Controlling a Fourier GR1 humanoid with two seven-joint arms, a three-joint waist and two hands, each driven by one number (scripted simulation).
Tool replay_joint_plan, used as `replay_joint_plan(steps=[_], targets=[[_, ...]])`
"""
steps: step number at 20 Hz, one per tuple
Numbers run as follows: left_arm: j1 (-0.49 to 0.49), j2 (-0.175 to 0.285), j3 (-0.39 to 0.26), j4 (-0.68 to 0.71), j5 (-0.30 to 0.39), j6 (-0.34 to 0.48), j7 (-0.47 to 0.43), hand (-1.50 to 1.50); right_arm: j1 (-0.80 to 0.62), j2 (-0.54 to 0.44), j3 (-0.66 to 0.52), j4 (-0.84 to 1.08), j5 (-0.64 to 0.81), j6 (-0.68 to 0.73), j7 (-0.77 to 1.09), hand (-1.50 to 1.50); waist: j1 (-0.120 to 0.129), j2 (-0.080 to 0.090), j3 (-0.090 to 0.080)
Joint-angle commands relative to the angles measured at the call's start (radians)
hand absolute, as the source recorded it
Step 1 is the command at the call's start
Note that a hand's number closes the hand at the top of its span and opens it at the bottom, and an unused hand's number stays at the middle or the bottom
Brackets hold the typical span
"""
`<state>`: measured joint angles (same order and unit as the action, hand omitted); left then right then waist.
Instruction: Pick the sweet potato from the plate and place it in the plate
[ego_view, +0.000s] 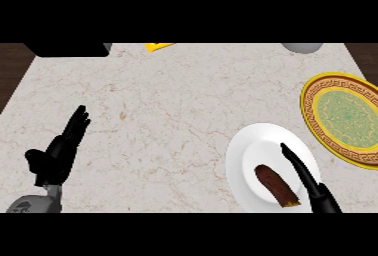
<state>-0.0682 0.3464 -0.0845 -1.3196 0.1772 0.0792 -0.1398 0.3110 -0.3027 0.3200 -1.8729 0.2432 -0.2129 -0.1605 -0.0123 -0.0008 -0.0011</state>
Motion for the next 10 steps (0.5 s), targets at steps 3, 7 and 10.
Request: replay_joint_plan(steps=[3,7,10], targets=[[0.003,0.005,0.01,-0.006,-0.003,-0.017,-0.008,0.0,0.033,-0.18,-0.032,-0.127,0.121,0.097,0.253,-1.5,0.009,0.0,-0.001],[0.02,-0.004,0.003,-0.021,-0.004,-0.027,-0.012,0.0,0.054,-0.269,-0.004,-0.122,0.195,0.191,0.333,-1.5,0.013,0.0,-0.001],[0.059,-0.01,0.006,-0.049,-0.012,-0.02,-0.014,0.0,0.016,-0.288,-0.008,-0.218,0.167,0.294,0.499,-1.5,0.016,0.0,0.0]])
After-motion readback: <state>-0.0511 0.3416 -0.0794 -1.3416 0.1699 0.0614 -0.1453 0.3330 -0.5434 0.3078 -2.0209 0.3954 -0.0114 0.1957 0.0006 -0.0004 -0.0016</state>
